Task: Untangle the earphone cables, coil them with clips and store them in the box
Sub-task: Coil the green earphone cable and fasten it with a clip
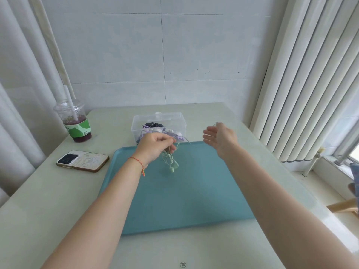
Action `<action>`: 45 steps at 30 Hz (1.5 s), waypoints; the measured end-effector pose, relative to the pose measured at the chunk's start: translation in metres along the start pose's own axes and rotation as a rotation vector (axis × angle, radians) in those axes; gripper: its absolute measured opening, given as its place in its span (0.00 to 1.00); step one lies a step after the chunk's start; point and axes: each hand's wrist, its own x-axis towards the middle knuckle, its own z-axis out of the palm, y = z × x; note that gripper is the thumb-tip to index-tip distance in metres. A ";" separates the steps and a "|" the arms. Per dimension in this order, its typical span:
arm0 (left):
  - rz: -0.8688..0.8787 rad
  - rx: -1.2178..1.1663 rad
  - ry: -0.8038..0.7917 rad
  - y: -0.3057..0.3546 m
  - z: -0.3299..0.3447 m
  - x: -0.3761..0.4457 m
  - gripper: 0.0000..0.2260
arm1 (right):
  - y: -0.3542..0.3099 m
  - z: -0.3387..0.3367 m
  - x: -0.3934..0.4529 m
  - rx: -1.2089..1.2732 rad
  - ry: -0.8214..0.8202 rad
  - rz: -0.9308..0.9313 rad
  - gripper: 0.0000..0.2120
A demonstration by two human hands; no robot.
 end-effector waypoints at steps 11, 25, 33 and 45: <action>-0.014 -0.050 0.085 -0.001 0.012 0.027 0.03 | -0.001 0.036 -0.009 -0.773 -0.473 -0.325 0.07; -0.129 -0.175 -0.213 -0.004 -0.010 0.032 0.16 | -0.014 0.034 0.004 -1.099 -0.575 -0.388 0.04; -0.102 0.002 -0.182 -0.004 -0.009 0.033 0.13 | -0.007 0.043 -0.001 -0.957 -0.493 -0.444 0.16; -0.011 -0.252 0.121 0.003 -0.012 0.035 0.08 | -0.010 0.041 0.006 -0.766 -0.327 -0.406 0.12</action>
